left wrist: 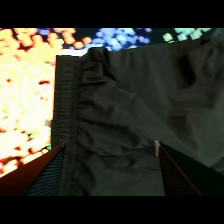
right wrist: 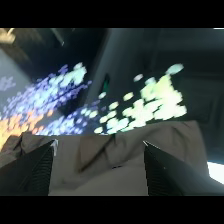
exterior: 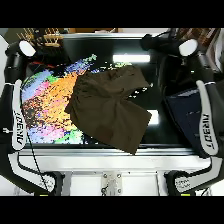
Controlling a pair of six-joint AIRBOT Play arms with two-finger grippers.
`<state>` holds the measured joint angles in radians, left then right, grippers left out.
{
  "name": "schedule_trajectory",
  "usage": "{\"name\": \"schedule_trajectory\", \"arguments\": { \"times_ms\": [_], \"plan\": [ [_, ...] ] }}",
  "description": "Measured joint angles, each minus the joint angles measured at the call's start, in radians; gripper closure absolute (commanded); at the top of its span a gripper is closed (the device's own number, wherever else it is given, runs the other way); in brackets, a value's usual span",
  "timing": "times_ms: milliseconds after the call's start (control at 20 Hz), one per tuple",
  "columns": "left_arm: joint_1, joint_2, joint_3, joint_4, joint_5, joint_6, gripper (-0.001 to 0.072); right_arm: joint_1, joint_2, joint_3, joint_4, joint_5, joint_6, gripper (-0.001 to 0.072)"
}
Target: Fold the clothes and pants, and hang the long-sleeved shirts on hangers.
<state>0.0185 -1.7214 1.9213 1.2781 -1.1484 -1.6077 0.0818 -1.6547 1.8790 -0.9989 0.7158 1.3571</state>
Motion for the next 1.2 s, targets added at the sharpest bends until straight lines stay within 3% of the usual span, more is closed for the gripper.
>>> {"name": "schedule_trajectory", "arguments": {
  "times_ms": [200,400,550,750,950,1200],
  "plan": [
    [0.097,0.005,-0.062,0.047,-0.094,-0.005,0.0098,-0.051,0.147,-0.038,-0.012,0.167,-0.031,0.0133],
    [0.177,0.066,-0.316,0.061,-0.113,-0.007,0.0098,-0.064,0.350,-0.212,-0.035,0.317,-0.042,0.0133],
    [0.231,0.114,-0.557,0.034,-0.069,-0.002,0.0098,-0.064,0.506,-0.394,-0.039,0.364,-0.029,0.0133],
    [0.283,0.135,-0.782,-0.132,0.026,0.078,0.0098,-0.061,0.660,-0.592,-0.043,0.389,0.017,0.0133],
    [0.289,0.140,-0.882,-0.297,0.133,0.146,0.0098,-0.056,0.730,-0.679,-0.034,0.395,0.054,0.0133],
    [0.229,0.143,-0.913,-0.371,0.230,0.166,0.0098,-0.055,0.752,-0.705,-0.013,0.384,0.068,0.0133]
  ]
}}
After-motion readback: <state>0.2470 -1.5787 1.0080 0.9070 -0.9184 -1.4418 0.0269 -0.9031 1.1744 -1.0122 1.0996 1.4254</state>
